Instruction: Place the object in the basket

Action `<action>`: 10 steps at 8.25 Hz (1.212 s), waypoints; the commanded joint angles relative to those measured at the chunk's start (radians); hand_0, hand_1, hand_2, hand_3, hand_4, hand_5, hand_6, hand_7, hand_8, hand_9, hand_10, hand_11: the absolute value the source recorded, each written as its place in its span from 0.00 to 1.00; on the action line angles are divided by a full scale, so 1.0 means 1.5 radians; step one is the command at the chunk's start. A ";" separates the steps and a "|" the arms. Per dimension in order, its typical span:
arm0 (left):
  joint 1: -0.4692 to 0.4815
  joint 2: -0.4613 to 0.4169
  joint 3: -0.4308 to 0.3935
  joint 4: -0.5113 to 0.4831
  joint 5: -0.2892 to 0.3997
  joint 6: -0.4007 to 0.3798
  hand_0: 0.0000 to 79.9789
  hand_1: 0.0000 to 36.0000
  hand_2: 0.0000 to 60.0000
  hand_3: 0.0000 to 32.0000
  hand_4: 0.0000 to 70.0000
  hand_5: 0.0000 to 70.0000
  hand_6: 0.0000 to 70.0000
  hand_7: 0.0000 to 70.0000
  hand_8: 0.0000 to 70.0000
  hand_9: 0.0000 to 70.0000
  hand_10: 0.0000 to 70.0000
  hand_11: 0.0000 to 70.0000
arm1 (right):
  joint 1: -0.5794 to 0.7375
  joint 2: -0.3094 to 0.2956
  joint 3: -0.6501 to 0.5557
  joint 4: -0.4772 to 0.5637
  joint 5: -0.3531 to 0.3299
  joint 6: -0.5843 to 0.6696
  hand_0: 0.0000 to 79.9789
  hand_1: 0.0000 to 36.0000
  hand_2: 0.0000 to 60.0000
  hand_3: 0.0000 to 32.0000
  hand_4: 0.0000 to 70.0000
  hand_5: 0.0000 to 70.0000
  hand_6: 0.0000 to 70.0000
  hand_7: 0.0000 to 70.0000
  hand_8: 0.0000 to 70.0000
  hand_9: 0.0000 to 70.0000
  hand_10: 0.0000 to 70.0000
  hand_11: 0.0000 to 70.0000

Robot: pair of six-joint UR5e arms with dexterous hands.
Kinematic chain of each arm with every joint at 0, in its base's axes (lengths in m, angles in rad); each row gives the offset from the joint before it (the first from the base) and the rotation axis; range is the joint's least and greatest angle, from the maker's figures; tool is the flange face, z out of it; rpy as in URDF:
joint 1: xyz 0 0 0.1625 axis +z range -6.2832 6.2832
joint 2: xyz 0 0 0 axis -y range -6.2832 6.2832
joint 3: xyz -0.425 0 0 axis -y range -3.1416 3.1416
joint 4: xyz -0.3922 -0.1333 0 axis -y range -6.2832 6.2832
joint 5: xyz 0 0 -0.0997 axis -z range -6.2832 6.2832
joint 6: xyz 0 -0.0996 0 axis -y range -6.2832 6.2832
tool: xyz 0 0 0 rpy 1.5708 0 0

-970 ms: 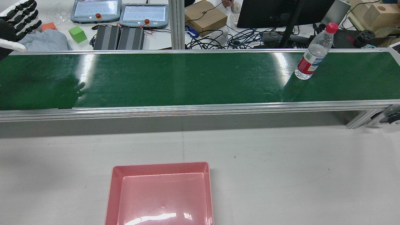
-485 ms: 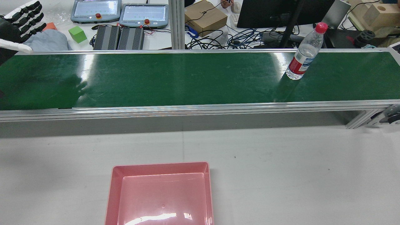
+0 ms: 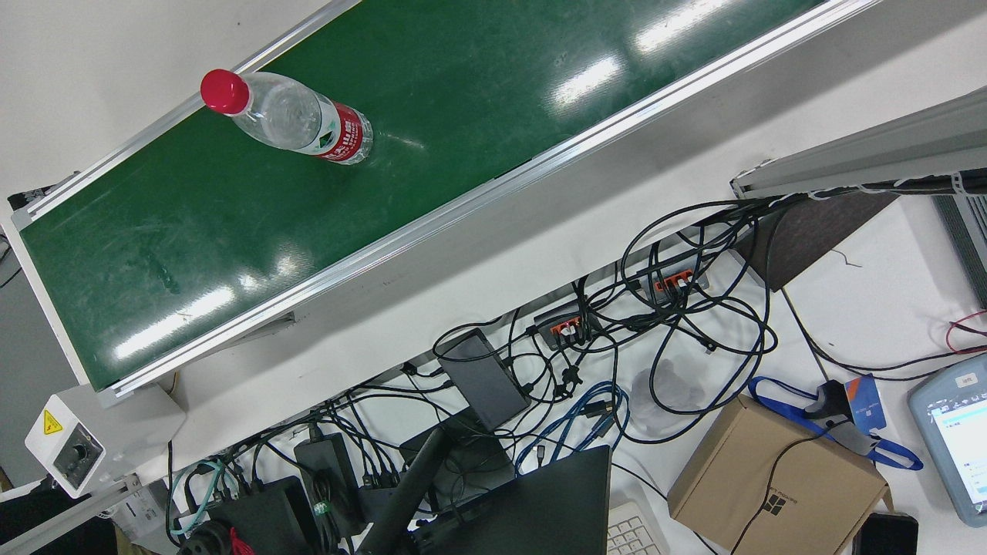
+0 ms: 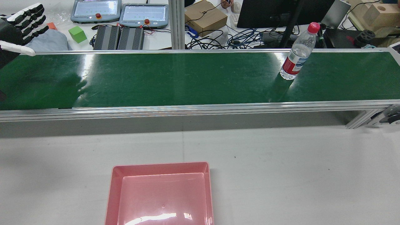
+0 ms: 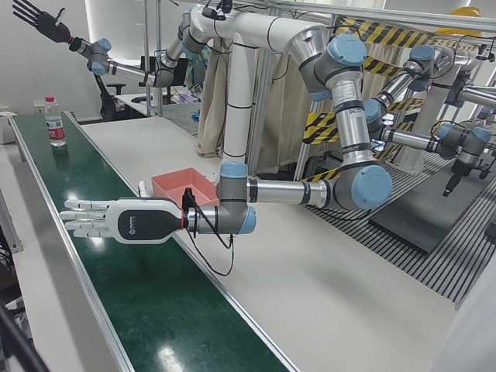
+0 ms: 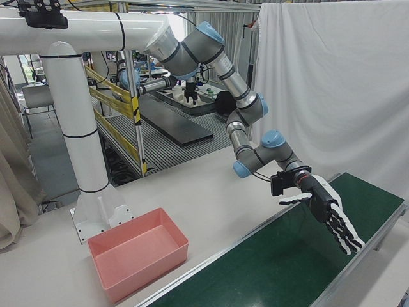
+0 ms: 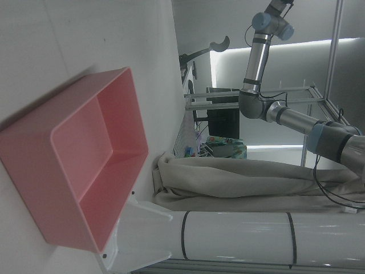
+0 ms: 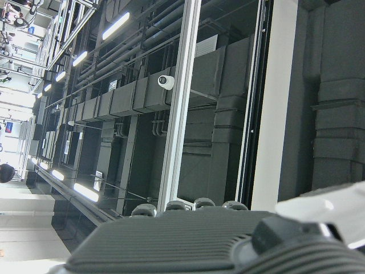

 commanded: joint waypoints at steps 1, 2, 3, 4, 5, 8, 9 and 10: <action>0.002 0.000 0.001 0.001 0.000 0.000 0.72 0.51 0.00 0.00 0.05 0.13 0.04 0.00 0.03 0.05 0.05 0.11 | 0.001 0.000 0.001 0.000 0.000 0.000 0.00 0.00 0.00 0.00 0.00 0.00 0.00 0.00 0.00 0.00 0.00 0.00; 0.002 0.001 0.005 0.001 0.000 0.000 0.71 0.50 0.00 0.00 0.01 0.13 0.03 0.00 0.01 0.03 0.04 0.10 | 0.000 0.000 0.001 0.000 0.000 0.000 0.00 0.00 0.00 0.00 0.00 0.00 0.00 0.00 0.00 0.00 0.00 0.00; 0.002 0.001 0.005 0.001 -0.001 0.000 0.71 0.49 0.00 0.00 0.01 0.12 0.03 0.00 0.00 0.03 0.04 0.10 | 0.000 0.000 0.001 0.000 0.000 0.000 0.00 0.00 0.00 0.00 0.00 0.00 0.00 0.00 0.00 0.00 0.00 0.00; 0.001 0.001 0.006 0.001 -0.001 0.000 0.71 0.49 0.00 0.00 0.00 0.12 0.03 0.00 0.00 0.03 0.04 0.10 | 0.000 0.000 0.001 0.000 0.000 0.000 0.00 0.00 0.00 0.00 0.00 0.00 0.00 0.00 0.00 0.00 0.00 0.00; 0.001 0.002 0.006 0.000 -0.001 0.000 0.71 0.48 0.00 0.00 0.00 0.12 0.03 0.00 0.00 0.03 0.04 0.10 | 0.000 0.000 0.000 0.000 0.000 0.000 0.00 0.00 0.00 0.00 0.00 0.00 0.00 0.00 0.00 0.00 0.00 0.00; 0.001 0.003 0.016 -0.004 -0.001 -0.001 0.70 0.47 0.00 0.00 0.00 0.12 0.03 0.00 0.00 0.03 0.04 0.10 | 0.000 0.000 0.000 0.000 0.000 0.000 0.00 0.00 0.00 0.00 0.00 0.00 0.00 0.00 0.00 0.00 0.00 0.00; 0.000 0.002 0.016 -0.004 -0.001 -0.001 0.70 0.47 0.00 0.00 0.00 0.12 0.03 0.00 0.01 0.03 0.04 0.10 | 0.000 0.000 0.000 0.000 0.000 0.000 0.00 0.00 0.00 0.00 0.00 0.00 0.00 0.00 0.00 0.00 0.00 0.00; 0.001 0.002 0.016 -0.004 -0.001 0.000 0.71 0.47 0.00 0.00 0.00 0.12 0.02 0.00 0.01 0.04 0.04 0.10 | 0.000 0.000 0.000 0.000 0.000 0.000 0.00 0.00 0.00 0.00 0.00 0.00 0.00 0.00 0.00 0.00 0.00 0.00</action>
